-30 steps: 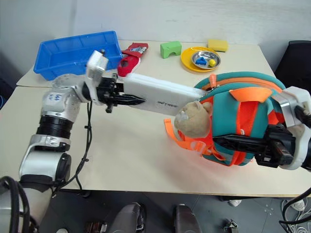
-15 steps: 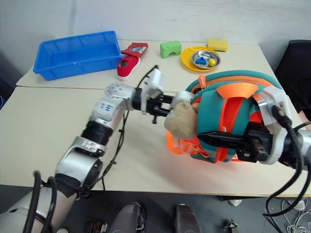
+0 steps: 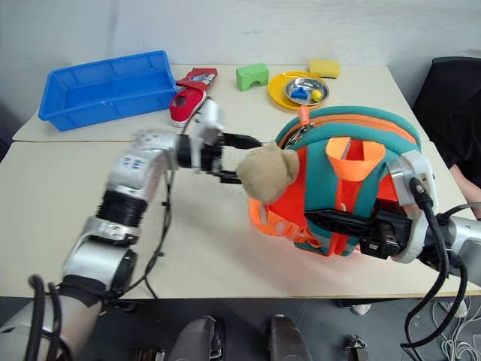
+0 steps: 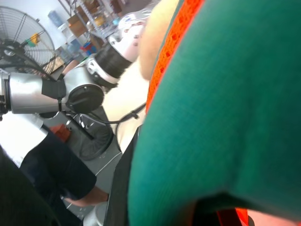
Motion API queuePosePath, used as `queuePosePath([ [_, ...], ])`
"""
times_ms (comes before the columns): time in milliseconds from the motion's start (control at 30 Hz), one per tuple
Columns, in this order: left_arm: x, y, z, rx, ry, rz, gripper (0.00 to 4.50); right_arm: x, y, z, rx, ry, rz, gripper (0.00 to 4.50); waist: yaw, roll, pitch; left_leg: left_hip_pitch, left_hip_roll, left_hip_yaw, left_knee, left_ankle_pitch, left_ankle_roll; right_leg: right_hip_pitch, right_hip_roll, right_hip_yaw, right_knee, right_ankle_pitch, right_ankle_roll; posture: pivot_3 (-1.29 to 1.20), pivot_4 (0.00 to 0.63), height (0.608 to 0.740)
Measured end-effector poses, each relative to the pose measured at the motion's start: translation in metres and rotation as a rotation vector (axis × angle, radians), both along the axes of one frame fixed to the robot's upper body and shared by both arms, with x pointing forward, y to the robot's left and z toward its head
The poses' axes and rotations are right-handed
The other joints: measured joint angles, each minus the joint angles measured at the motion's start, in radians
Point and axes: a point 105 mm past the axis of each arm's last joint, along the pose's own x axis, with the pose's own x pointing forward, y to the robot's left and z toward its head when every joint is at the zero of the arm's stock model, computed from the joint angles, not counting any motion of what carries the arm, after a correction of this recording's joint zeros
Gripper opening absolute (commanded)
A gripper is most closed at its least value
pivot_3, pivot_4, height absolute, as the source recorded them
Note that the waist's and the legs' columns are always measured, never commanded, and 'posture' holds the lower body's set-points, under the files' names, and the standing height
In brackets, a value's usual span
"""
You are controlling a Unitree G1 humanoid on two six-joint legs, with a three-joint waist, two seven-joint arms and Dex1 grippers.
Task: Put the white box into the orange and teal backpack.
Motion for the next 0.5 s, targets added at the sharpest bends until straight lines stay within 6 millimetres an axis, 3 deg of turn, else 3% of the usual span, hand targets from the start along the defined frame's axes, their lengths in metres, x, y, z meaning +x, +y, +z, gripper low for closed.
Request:
queuePosePath([
  [133, -0.033, 0.023, 0.031, -0.077, 0.057, -0.126, 4.48, -0.002, 0.002, -0.002, 0.002, -0.001, -0.005, 0.00, 0.002, 0.000, 0.000, -0.001, -0.001, -0.003, 0.001, 0.000, 0.000, 0.002, -0.002, -0.002, 0.000, 0.000, 0.000, 0.00, 0.150, 0.740],
  [233, -0.044, 0.010, 0.047, -0.146, 0.039, -0.157, 4.48, -0.001, 0.001, -0.001, 0.008, -0.012, -0.011, 0.00, 0.017, 0.000, 0.000, 0.001, -0.002, -0.005, 0.003, 0.000, 0.000, 0.007, -0.003, -0.003, -0.005, 0.000, 0.000, 0.00, 0.150, 0.740],
  [400, -0.053, -0.027, 0.036, -0.116, 0.013, -0.183, 4.48, 0.000, 0.002, 0.000, 0.006, -0.017, -0.018, 0.00, 0.020, 0.000, 0.000, 0.006, -0.002, -0.007, 0.001, -0.001, 0.001, 0.015, -0.001, -0.004, -0.010, 0.000, 0.001, 0.00, 0.150, 0.740],
  [500, -0.047, -0.046, 0.021, -0.061, -0.028, -0.137, 4.48, 0.001, 0.002, 0.001, 0.007, -0.021, -0.022, 0.00, 0.020, 0.000, 0.000, 0.006, -0.002, -0.007, 0.001, -0.001, 0.001, 0.014, 0.000, -0.003, -0.011, 0.000, 0.001, 0.00, 0.150, 0.740],
])
